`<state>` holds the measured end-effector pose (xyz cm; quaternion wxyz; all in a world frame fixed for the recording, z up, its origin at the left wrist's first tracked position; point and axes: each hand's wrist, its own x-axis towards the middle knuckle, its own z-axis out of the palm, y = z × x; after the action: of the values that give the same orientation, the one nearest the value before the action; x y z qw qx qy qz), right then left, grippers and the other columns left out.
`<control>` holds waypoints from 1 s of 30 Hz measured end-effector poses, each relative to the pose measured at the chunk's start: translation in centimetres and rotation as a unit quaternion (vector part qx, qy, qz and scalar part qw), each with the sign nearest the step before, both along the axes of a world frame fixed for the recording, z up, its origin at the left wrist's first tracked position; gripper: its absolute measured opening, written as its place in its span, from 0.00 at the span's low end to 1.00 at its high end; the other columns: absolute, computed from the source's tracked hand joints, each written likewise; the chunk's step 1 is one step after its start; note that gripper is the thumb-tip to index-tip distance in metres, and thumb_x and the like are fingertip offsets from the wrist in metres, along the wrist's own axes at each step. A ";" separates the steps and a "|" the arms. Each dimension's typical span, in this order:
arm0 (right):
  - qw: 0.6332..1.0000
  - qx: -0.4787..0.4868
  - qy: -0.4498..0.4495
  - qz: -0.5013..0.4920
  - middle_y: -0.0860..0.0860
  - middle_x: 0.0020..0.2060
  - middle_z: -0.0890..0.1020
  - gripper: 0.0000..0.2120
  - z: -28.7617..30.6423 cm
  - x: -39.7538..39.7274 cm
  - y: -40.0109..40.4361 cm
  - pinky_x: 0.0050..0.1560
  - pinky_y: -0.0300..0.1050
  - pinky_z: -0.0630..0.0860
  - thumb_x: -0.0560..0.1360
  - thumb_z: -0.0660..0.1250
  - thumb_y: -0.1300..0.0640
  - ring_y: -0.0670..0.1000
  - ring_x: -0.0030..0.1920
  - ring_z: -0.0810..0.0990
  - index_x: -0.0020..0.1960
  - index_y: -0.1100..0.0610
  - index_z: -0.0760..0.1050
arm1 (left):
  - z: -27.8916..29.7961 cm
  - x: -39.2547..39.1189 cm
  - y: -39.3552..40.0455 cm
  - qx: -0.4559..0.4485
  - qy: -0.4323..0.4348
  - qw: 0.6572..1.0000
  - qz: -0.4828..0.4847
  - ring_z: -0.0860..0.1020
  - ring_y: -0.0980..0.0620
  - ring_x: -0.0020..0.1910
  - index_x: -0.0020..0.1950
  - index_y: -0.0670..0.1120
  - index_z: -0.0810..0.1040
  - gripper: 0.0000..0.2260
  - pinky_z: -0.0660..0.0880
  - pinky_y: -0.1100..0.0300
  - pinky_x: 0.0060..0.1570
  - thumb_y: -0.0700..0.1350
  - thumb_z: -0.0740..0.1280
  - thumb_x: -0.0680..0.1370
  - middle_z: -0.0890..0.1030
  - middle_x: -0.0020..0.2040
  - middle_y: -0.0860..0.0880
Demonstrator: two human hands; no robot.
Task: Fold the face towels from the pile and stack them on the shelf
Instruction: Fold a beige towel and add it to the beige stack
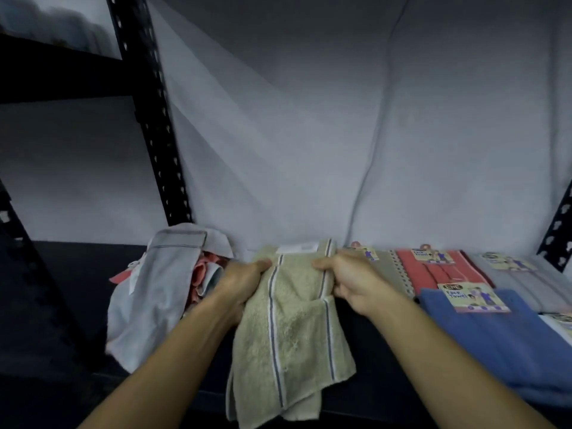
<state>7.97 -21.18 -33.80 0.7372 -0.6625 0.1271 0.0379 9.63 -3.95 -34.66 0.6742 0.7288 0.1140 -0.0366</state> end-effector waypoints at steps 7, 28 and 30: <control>0.998 -0.038 0.035 -0.019 0.58 0.45 0.85 0.08 -5.7 3.9 0.0 0.48 0.52 0.82 0.74 0.67 0.67 0.57 0.46 0.84 0.52 0.61 0.80 | -3.3 2.3 1.5 -0.022 0.060 0.998 0.001 0.83 0.43 0.47 0.57 0.40 0.80 0.11 0.78 0.55 0.40 0.40 0.70 0.75 0.85 0.47 0.41; 0.874 -0.482 0.039 0.051 0.46 0.44 0.81 0.09 -8.1 -5.6 -1.6 0.48 0.47 0.78 0.76 0.64 0.47 0.50 0.46 0.80 0.53 0.49 0.77 | -6.2 3.4 -1.6 0.483 -0.223 0.804 -0.267 0.63 0.50 0.75 0.77 0.52 0.65 0.23 0.62 0.53 0.73 0.56 0.58 0.82 0.67 0.76 0.50; 0.897 -0.440 0.029 0.038 0.47 0.41 0.82 0.06 -8.6 -6.0 -1.7 0.46 0.47 0.79 0.76 0.65 0.50 0.49 0.43 0.80 0.51 0.50 0.77 | -6.9 5.0 -2.8 0.500 -0.168 0.778 -0.342 0.58 0.49 0.78 0.78 0.53 0.61 0.23 0.55 0.52 0.76 0.56 0.53 0.84 0.63 0.78 0.50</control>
<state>1.94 -22.91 -42.44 0.3647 -0.9221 0.1266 0.0256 14.59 -6.73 -41.56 0.1663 0.9492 -0.2552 -0.0793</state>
